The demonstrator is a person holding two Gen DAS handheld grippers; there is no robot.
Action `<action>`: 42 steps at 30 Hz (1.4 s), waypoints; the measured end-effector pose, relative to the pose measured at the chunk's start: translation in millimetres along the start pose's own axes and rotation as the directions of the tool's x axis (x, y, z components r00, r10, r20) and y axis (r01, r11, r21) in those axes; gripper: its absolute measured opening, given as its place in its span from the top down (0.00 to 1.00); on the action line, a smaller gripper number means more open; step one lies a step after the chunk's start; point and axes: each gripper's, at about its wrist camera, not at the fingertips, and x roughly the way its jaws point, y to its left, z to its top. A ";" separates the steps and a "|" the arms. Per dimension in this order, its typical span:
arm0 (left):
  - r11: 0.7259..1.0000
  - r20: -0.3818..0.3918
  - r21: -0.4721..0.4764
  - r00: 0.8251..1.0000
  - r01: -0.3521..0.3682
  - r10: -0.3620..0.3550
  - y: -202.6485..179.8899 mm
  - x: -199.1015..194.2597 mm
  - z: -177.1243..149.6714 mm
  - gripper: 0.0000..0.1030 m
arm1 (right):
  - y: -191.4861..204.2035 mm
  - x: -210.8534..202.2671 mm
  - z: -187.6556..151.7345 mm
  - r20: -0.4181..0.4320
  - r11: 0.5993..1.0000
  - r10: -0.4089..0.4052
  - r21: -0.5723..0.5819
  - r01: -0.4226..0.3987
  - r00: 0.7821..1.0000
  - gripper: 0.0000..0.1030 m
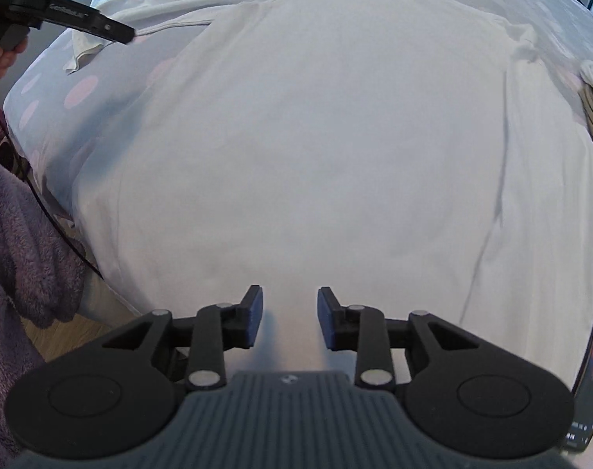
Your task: Fold clothes
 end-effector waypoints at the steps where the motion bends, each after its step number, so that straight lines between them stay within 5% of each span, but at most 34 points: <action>1: 1.000 0.011 -0.015 1.000 -0.021 0.022 13.1 -2.7 0.5 0.65 | 0.5 3.0 2.3 -0.007 1.000 0.002 -0.005 -0.002 1.000 0.66; 9: 0.974 0.083 -0.182 0.984 -0.139 0.156 114.5 -2.6 4.1 0.59 | 11.3 33.7 35.7 -0.070 0.999 -0.007 -0.038 0.004 0.998 0.63; 16: 0.927 0.163 -0.313 0.950 -0.207 0.267 182.8 8.1 15.4 0.59 | 5.7 50.3 54.4 -0.084 1.000 -0.007 -0.003 0.007 0.996 0.61; 21: 0.906 0.149 -0.256 0.912 -0.337 0.381 190.8 18.0 17.2 0.57 | 11.1 53.4 45.6 -0.048 1.000 -0.018 0.012 0.019 0.999 0.54; 25: 0.909 0.082 -0.186 0.916 -0.373 0.392 187.6 33.1 13.2 0.57 | 14.4 52.7 37.5 -0.014 0.999 -0.029 0.016 0.030 0.999 0.54; 27: 0.905 0.063 -0.179 0.914 -0.386 0.402 188.0 36.3 13.4 0.75 | 12.4 49.9 33.9 -0.003 0.999 -0.026 0.025 0.026 1.000 0.54; 30: 0.904 0.057 -0.243 0.925 -0.352 0.376 197.6 32.7 14.5 0.95 | 10.4 44.5 28.9 0.005 0.999 -0.021 0.033 0.021 1.000 0.54; 35: 0.935 0.132 -0.211 0.939 -0.285 0.316 172.7 0.1 20.0 0.97 | 10.7 34.5 17.4 0.020 0.999 -0.014 0.045 0.013 1.000 0.54; 42: 0.995 0.260 -0.045 0.961 -0.088 0.096 78.3 -71.6 29.9 0.97 | 9.9 14.1 4.2 0.073 0.999 0.006 0.053 -0.010 0.997 0.54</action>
